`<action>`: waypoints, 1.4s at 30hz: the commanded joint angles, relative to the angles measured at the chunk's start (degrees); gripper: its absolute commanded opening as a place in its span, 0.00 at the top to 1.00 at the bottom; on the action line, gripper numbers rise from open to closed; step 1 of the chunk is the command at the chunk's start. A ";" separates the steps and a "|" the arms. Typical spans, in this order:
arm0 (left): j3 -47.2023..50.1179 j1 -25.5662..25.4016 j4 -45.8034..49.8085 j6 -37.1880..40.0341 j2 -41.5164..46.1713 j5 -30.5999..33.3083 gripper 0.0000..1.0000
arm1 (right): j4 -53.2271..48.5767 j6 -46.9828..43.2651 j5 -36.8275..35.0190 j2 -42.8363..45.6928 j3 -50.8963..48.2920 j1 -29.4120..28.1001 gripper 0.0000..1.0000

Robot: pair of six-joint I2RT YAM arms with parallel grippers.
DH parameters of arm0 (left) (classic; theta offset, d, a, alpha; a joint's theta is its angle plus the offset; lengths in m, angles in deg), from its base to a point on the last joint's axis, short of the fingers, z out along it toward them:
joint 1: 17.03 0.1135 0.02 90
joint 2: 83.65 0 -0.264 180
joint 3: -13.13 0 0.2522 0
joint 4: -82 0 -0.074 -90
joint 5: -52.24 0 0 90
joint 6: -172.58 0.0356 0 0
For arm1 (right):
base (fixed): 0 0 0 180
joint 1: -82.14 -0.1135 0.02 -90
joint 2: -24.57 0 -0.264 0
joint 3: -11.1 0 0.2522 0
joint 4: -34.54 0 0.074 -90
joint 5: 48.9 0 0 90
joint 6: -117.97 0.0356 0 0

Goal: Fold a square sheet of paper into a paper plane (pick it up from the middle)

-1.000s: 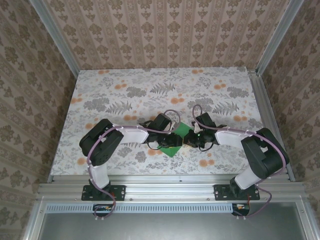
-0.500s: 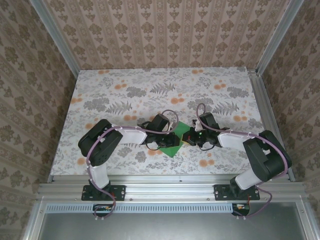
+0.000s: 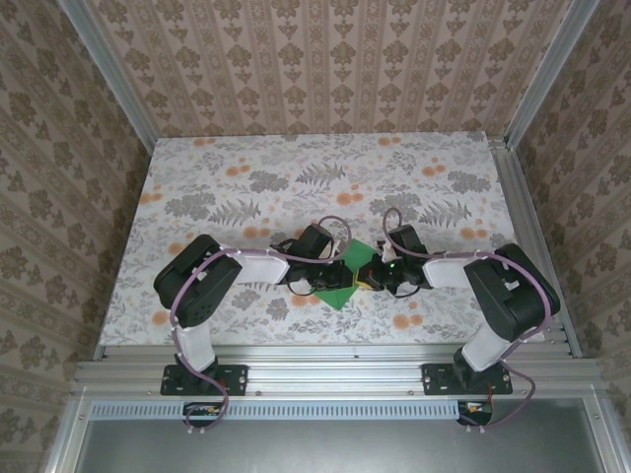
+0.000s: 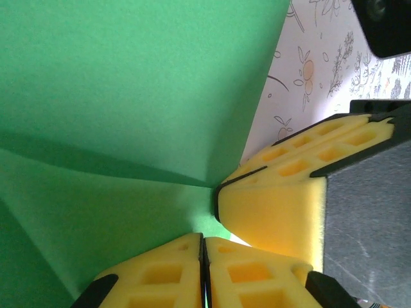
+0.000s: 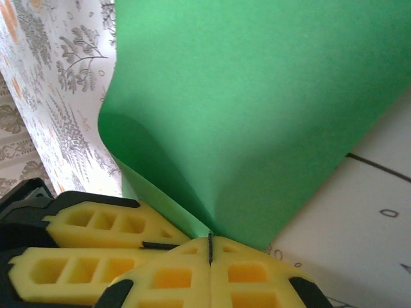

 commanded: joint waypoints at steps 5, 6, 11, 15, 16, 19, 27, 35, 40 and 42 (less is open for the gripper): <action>-0.14 0.46 0.32 0.90 1.67 -0.24 0.86 | -2.56 -3.07 -0.77 -2.15 2.52 -0.67 0.96; -0.38 0.52 0.57 0.97 1.72 -0.24 0.86 | -2.64 -3.28 -0.74 -2.61 2.63 -0.63 0.96; -1.28 0.67 1.91 1.70 2.89 -0.03 0.85 | -4.57 -4.58 -1.90 -3.41 3.33 -0.88 0.96; -2.98 1.22 7.04 5.15 4.39 0.91 0.85 | -6.04 -5.41 -2.53 -3.73 3.84 -1.03 0.96; -3.24 1.61 8.27 6.05 4.53 1.37 0.85 | -6.23 -5.59 -2.64 -3.90 3.94 -1.03 0.96; -3.98 3.03 10.54 8.07 4.62 2.16 0.85 | -6.77 -5.95 -2.88 -4.22 4.04 -1.15 0.95; -8.12 4.33 15.29 12.52 1.90 1.92 0.86 | -6.25 -5.75 -2.89 -4.59 4.06 -1.23 0.95; -10.33 4.38 17.99 15.68 -0.07 1.12 0.86 | -6.24 -5.60 -2.98 -4.69 4.02 -1.29 0.94; -11.10 4.33 19.28 17.17 -1.33 1.37 0.86 | -6.32 -5.60 -2.97 -4.40 4.12 -1.32 0.92; -11.49 4.41 19.96 17.86 -1.91 1.61 0.86 | -6.38 -5.60 -2.98 -4.18 4.20 -1.32 0.91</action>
